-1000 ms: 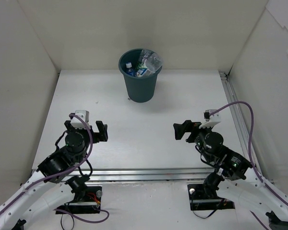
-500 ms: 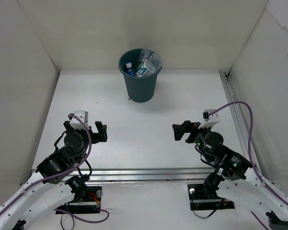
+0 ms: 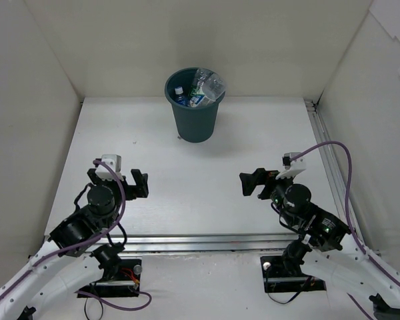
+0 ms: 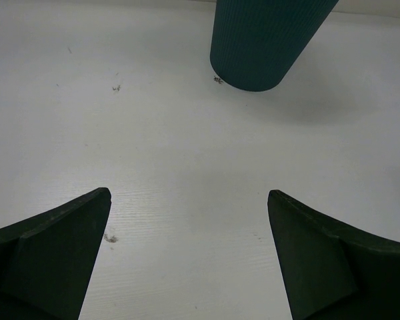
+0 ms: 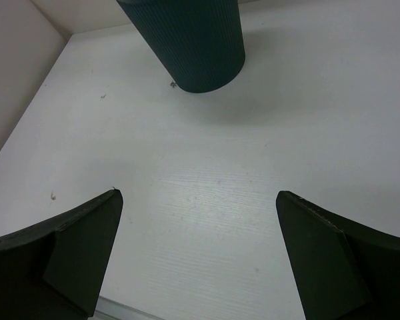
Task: Put the plastic bottles in the bin
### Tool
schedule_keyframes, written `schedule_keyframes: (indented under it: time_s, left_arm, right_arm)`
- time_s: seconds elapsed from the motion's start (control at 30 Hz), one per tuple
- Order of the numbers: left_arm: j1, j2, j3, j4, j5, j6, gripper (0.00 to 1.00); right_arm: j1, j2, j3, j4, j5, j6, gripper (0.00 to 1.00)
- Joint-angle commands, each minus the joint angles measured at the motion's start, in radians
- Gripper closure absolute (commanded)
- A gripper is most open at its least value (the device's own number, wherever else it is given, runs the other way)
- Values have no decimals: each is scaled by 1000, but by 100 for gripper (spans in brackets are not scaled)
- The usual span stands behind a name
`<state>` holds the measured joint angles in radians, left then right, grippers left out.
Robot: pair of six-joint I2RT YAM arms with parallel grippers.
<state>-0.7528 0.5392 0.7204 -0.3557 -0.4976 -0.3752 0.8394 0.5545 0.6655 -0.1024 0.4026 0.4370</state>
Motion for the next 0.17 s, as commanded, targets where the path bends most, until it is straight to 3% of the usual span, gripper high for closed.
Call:
schedule_keyframes:
  time_s: [0.0, 0.13]
  left_arm:
    - [-6, 25, 17, 61, 7, 18, 0]
    - [-6, 22, 20, 61, 7, 21, 0]
  right_arm:
    - [4, 5, 17, 43, 8, -14, 2]
    - [3, 12, 25, 43, 8, -26, 2]
